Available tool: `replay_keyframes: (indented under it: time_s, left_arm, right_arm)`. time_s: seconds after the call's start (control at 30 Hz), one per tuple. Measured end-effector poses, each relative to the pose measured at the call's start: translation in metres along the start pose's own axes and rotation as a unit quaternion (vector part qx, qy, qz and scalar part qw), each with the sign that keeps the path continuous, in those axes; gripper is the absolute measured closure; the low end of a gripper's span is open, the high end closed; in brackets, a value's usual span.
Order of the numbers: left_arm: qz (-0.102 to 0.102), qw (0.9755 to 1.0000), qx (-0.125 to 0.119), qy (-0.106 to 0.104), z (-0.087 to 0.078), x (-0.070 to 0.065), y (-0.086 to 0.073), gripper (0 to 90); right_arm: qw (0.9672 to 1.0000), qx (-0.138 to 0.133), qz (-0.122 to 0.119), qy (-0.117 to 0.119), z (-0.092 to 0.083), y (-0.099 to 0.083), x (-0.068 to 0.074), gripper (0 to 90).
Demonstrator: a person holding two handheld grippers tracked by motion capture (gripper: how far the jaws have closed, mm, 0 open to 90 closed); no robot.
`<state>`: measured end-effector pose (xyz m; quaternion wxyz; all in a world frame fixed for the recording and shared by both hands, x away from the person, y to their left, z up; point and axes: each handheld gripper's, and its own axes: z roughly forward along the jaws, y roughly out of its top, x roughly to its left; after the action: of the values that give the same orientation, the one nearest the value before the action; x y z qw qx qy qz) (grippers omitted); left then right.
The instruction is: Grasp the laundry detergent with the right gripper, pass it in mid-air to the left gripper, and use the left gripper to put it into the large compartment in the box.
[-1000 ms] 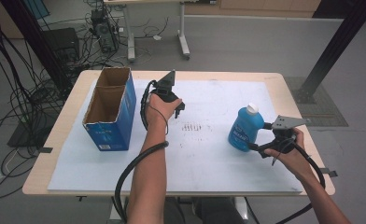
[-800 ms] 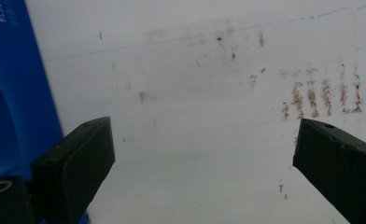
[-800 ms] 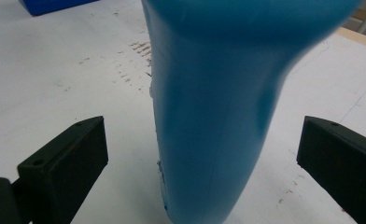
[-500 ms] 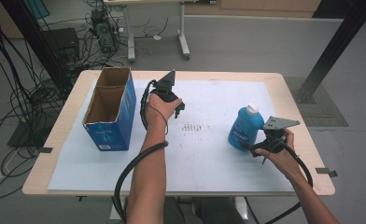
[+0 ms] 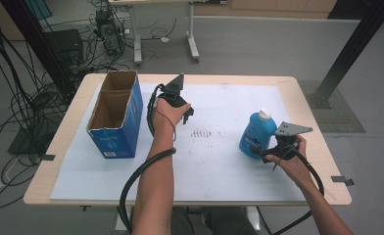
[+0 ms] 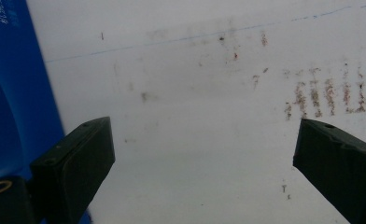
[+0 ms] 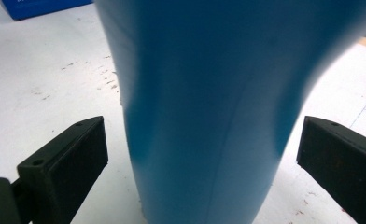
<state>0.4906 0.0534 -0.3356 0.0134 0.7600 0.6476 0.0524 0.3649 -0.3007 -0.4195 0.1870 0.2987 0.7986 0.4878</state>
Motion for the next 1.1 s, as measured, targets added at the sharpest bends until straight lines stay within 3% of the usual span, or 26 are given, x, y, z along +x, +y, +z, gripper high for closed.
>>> replay_keyframes:
  time_s: [1.1]
  left_arm:
    - [0.002, 1.0, -0.005, -0.003, -0.0038, -0.0008, 0.0008, 5.7]
  right_arm:
    - [0.9997, -0.024, 0.0, 0.003, 0.0046, -0.0004, 0.0032, 1.3]
